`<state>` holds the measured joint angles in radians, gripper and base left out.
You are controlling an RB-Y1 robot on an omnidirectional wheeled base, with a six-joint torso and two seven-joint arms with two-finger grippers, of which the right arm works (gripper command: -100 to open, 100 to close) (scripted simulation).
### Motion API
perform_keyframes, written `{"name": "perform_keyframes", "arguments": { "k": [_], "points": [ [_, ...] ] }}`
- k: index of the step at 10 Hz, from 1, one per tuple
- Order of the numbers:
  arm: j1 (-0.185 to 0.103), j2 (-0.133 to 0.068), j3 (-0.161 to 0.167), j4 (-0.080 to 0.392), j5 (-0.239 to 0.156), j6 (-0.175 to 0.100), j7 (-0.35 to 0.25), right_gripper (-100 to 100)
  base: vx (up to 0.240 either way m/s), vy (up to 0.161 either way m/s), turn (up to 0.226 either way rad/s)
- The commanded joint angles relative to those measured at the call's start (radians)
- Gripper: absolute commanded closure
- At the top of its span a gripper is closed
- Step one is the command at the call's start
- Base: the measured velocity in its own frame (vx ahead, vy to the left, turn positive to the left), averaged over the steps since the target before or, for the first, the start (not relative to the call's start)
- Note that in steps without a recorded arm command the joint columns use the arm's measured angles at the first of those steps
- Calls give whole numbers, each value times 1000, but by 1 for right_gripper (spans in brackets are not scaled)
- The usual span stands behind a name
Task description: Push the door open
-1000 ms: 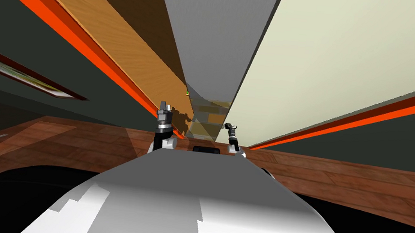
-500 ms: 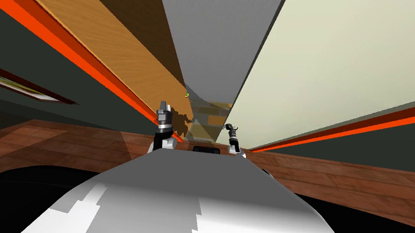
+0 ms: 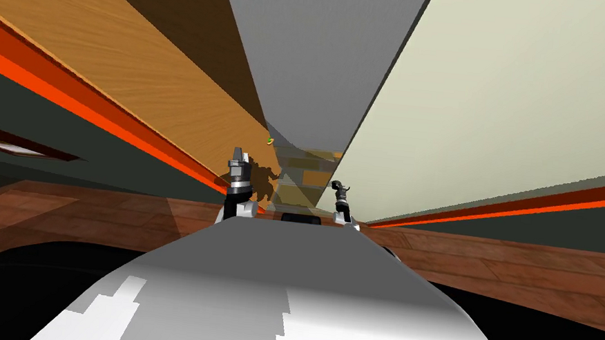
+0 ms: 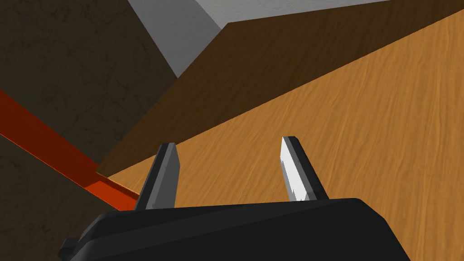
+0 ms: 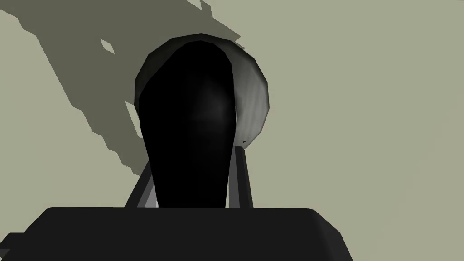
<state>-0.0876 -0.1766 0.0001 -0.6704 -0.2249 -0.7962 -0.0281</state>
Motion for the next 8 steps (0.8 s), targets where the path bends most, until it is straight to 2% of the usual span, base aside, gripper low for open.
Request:
{"name": "perform_keyframes", "arguments": {
  "k": [1,8],
  "points": [
    [-3,-13,-28,1,-13,-2,7,100,212,60,-68],
    [-4,-15,-110,24,-51,-7,38,100,198,51,-62]
  ]
}}
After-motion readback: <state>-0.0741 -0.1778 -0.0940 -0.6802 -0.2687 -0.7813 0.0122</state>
